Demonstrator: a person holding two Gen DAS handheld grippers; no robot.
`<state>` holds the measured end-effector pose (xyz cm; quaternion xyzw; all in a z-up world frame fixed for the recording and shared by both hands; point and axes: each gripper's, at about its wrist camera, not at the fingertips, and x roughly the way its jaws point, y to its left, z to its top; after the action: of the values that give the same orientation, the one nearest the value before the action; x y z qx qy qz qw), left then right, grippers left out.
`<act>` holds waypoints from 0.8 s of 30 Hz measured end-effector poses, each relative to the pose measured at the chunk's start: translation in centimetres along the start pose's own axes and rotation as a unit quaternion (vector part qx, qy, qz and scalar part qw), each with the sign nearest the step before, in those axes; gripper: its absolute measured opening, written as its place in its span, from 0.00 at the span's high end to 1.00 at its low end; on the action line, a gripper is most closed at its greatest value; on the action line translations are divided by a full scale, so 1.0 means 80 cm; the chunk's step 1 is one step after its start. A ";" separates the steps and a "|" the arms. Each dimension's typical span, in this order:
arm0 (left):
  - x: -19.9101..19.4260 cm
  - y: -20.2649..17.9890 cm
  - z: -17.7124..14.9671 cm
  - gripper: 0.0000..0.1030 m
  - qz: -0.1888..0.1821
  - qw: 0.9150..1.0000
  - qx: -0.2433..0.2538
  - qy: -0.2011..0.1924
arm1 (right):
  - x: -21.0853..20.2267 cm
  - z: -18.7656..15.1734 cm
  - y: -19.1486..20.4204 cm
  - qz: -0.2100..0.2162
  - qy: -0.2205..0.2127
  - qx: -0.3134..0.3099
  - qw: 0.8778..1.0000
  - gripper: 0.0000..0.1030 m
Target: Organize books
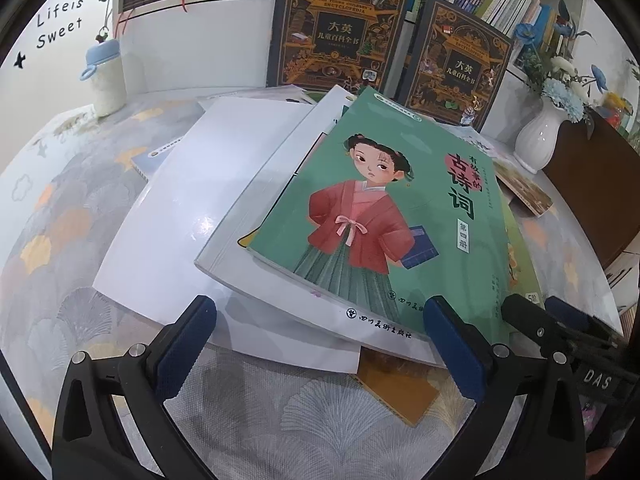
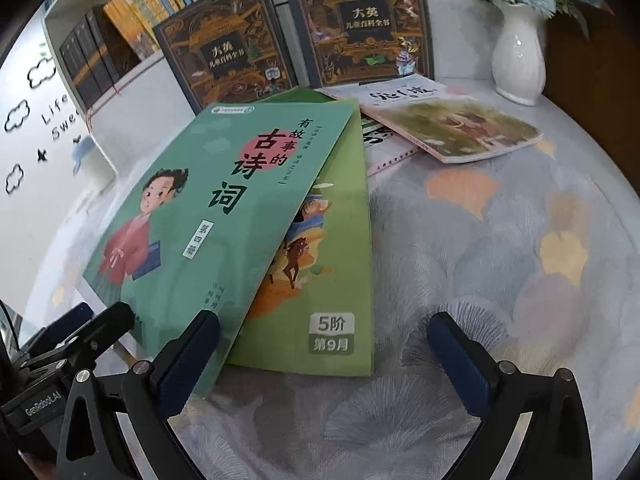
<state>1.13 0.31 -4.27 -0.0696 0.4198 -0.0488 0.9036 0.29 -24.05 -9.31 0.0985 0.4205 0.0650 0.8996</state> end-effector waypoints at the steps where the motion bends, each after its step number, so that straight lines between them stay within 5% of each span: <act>1: 0.000 0.000 0.000 0.00 0.000 1.000 0.001 0.000 | 0.001 0.000 0.002 -0.003 0.001 -0.003 1.000 0.00; 24: -0.001 -0.002 -0.005 0.00 -0.004 1.000 0.013 -0.016 | -0.001 0.001 0.004 0.004 0.012 -0.025 1.000 0.00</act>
<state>0.79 0.11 -4.40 -0.0607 0.4040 -0.0568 0.9110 0.27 -23.79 -9.12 0.0770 0.4295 0.0807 0.8962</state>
